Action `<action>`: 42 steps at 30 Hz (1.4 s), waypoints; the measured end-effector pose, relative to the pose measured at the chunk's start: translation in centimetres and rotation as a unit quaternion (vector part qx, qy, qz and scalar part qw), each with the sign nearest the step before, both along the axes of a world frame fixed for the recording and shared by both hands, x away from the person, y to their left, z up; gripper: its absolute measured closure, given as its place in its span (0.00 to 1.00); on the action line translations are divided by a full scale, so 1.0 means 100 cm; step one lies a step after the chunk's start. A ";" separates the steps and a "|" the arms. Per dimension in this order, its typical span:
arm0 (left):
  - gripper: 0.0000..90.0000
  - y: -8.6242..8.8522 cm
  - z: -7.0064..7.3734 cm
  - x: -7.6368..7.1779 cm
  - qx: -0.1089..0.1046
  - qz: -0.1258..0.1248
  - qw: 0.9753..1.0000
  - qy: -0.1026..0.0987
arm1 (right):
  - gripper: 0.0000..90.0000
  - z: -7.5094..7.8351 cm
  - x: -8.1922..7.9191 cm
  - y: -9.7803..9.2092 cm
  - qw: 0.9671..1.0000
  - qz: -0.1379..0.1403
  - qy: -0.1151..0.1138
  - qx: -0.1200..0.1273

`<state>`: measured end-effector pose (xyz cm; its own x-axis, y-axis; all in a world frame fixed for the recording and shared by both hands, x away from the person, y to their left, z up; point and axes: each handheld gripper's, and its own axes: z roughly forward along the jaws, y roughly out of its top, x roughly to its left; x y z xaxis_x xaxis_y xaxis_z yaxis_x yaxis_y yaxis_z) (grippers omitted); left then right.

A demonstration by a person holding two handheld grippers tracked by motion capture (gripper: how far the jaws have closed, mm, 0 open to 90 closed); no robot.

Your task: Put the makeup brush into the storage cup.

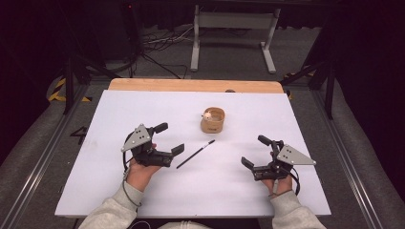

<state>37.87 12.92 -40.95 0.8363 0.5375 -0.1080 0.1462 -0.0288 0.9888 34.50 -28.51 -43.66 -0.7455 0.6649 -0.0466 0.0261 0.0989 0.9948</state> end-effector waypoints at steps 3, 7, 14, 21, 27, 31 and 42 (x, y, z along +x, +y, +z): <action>0.01 -0.006 0.004 0.000 0.006 -0.001 1.000 -0.007 | 0.00 0.000 0.000 -0.001 1.000 -0.001 0.003 0.002; 0.02 -0.014 0.005 0.002 0.017 -0.008 1.000 -0.006 | 0.00 0.000 0.000 -0.001 1.000 0.000 0.005 0.005; 0.00 -0.024 0.004 0.011 0.030 -0.025 0.999 0.023 | 0.00 -0.001 0.001 -0.001 1.000 0.002 0.014 0.010; 0.00 -0.030 0.012 0.016 0.095 -0.031 0.995 0.023 | 0.00 -0.001 0.001 -0.001 1.000 0.005 0.016 0.011; 0.03 -0.038 0.021 0.018 0.147 -0.033 0.988 0.027 | 0.00 -0.001 0.002 -0.001 1.000 0.010 0.024 0.015; 0.04 -0.043 0.030 0.022 0.201 -0.031 0.978 0.037 | 0.00 -0.001 0.002 -0.001 1.000 0.010 0.025 0.016; 0.04 -0.056 0.039 0.030 0.280 -0.024 0.956 0.086 | 0.00 -0.001 0.002 -0.002 0.999 0.011 0.027 0.016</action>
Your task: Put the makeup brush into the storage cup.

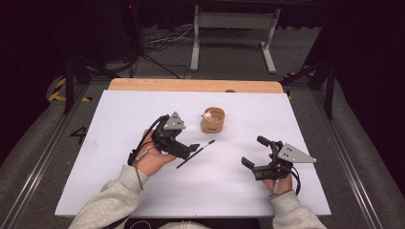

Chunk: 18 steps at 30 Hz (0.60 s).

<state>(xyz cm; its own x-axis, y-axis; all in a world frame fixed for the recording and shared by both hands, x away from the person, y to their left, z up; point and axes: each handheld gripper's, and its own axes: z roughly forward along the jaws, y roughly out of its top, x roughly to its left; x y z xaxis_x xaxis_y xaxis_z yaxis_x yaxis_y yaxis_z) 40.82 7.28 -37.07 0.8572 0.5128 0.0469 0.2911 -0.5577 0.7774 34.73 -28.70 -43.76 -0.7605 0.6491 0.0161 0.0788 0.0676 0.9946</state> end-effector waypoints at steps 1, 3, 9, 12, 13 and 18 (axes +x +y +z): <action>0.04 -0.001 0.000 0.001 0.008 -0.001 1.000 0.004 | 0.00 0.000 0.000 0.000 1.000 0.000 0.000 0.000; 0.04 -0.003 0.000 0.002 0.016 0.000 1.000 0.014 | 0.00 0.000 0.000 0.000 1.000 0.000 0.001 0.001; 0.04 -0.006 0.000 0.008 0.034 0.001 0.997 0.062 | 0.00 -0.001 0.001 0.000 1.000 0.003 0.009 0.003; 0.04 -0.008 0.000 0.010 0.047 0.004 0.996 0.078 | 0.00 -0.002 0.002 0.000 1.000 0.004 0.012 0.002; 0.04 -0.008 0.000 0.010 0.053 0.007 0.995 0.081 | 0.00 -0.002 0.002 0.000 1.000 0.004 0.012 0.002; 0.05 -0.013 -0.002 0.013 0.075 0.005 0.991 0.114 | 0.00 -0.002 0.002 0.000 1.000 0.002 0.018 -0.001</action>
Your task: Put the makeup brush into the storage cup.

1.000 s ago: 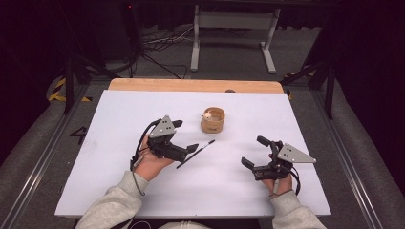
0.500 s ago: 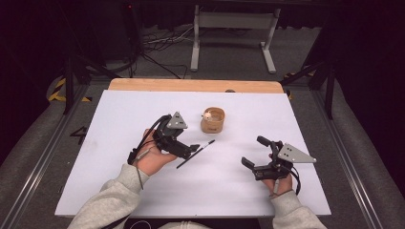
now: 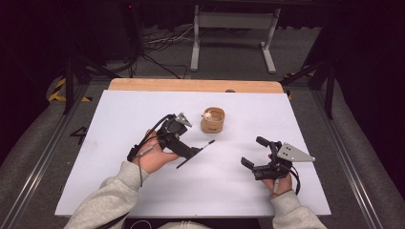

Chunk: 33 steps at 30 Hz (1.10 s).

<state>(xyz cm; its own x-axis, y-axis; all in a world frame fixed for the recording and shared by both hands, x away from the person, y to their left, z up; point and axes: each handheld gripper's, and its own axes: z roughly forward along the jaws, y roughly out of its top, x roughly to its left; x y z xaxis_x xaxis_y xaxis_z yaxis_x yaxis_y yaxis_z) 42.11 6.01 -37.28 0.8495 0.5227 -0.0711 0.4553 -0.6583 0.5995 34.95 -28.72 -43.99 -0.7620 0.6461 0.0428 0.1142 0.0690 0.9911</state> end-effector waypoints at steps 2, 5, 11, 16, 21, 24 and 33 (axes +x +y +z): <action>0.06 -0.001 -0.002 0.002 0.008 0.003 1.000 0.014 | 0.00 -0.001 0.000 0.000 1.000 0.002 0.004 0.001; 0.06 -0.002 -0.003 0.003 0.021 0.007 0.999 0.025 | 0.00 -0.001 0.001 -0.001 1.000 0.002 0.006 0.002; 0.09 -0.008 -0.007 0.004 0.052 0.005 0.998 0.035 | 0.00 -0.002 0.001 -0.001 1.000 -0.003 0.013 0.000; 0.11 -0.013 -0.011 0.005 0.080 0.001 0.996 0.037 | 0.00 -0.002 0.001 -0.001 1.000 -0.003 0.013 -0.002; 0.14 -0.016 -0.016 0.005 0.093 -0.007 0.995 0.047 | 0.01 -0.002 0.001 -0.001 1.000 -0.003 0.014 -0.002; 0.17 -0.017 -0.019 0.006 0.102 -0.008 0.993 0.053 | 0.01 -0.002 0.001 -0.001 1.000 -0.003 0.014 -0.004; 0.28 -0.018 -0.027 0.008 0.115 -0.013 0.991 0.064 | 0.01 -0.002 0.001 -0.001 1.000 -0.004 0.015 -0.009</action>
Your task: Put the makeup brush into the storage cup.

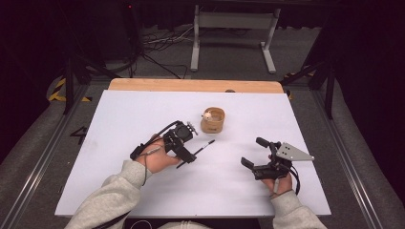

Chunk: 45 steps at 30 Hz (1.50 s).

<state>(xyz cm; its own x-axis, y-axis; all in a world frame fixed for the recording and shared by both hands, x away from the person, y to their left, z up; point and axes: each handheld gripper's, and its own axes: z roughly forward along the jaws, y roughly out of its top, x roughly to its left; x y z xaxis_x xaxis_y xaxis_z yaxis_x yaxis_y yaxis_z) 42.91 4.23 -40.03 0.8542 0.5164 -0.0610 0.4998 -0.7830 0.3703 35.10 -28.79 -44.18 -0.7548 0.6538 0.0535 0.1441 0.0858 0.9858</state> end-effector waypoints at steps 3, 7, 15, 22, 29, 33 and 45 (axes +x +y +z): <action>0.31 0.000 -0.003 0.000 0.002 0.000 1.000 0.002 | 0.01 0.000 0.000 0.000 1.000 0.000 0.000 -0.002; 0.37 -0.001 -0.005 0.001 0.013 -0.009 1.000 0.007 | 0.01 0.000 0.000 0.000 1.000 0.001 0.001 -0.001; 0.51 -0.003 -0.011 0.004 0.026 -0.017 0.999 0.017 | 0.01 0.000 0.000 -0.001 1.000 0.002 -0.001 0.003; 0.66 -0.003 -0.016 0.005 0.031 0.001 0.999 0.036 | 0.01 0.001 0.000 0.000 1.000 0.002 -0.002 0.001; 0.74 -0.003 -0.020 0.005 0.037 0.005 0.998 0.041 | 0.01 0.001 0.001 -0.001 1.000 0.002 -0.001 0.004; 0.80 -0.003 -0.021 0.005 0.046 0.006 0.998 0.045 | 0.01 0.001 0.001 -0.001 1.000 0.001 -0.003 0.004; 0.91 -0.005 -0.023 0.005 0.057 0.017 0.997 0.043 | 0.01 0.001 0.001 -0.001 1.000 0.001 -0.002 0.003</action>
